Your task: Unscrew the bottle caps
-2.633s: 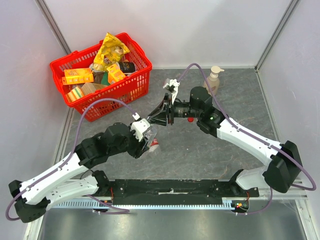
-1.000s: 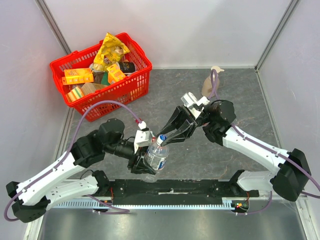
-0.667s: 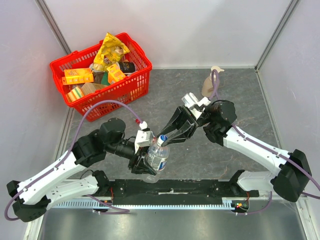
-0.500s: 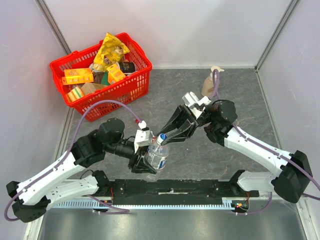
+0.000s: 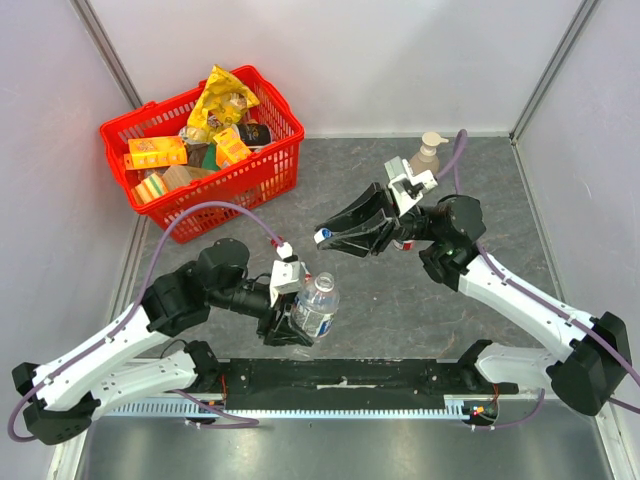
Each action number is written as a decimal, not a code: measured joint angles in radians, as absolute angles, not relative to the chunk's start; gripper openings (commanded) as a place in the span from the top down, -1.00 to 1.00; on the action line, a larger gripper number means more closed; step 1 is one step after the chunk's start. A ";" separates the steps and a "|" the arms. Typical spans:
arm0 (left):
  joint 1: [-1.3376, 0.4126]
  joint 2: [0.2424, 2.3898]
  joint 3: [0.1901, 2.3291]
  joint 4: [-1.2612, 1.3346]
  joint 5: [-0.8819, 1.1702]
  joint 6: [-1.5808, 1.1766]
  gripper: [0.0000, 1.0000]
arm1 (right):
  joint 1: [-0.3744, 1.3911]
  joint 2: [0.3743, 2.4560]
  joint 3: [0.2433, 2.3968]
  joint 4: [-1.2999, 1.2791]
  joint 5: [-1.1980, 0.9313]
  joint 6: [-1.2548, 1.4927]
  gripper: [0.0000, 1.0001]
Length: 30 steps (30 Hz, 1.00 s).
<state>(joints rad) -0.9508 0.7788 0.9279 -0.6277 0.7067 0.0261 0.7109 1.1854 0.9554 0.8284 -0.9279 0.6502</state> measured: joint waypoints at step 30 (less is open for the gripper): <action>-0.951 0.574 0.862 -0.545 0.218 0.003 0.96 | 0.692 1.366 0.912 0.353 -0.373 0.353 1.00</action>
<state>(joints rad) -0.9512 0.5735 0.8616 -0.5453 0.2176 0.0029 0.6918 1.3659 0.9115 0.3531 -0.3725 0.3531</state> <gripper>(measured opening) 0.600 0.383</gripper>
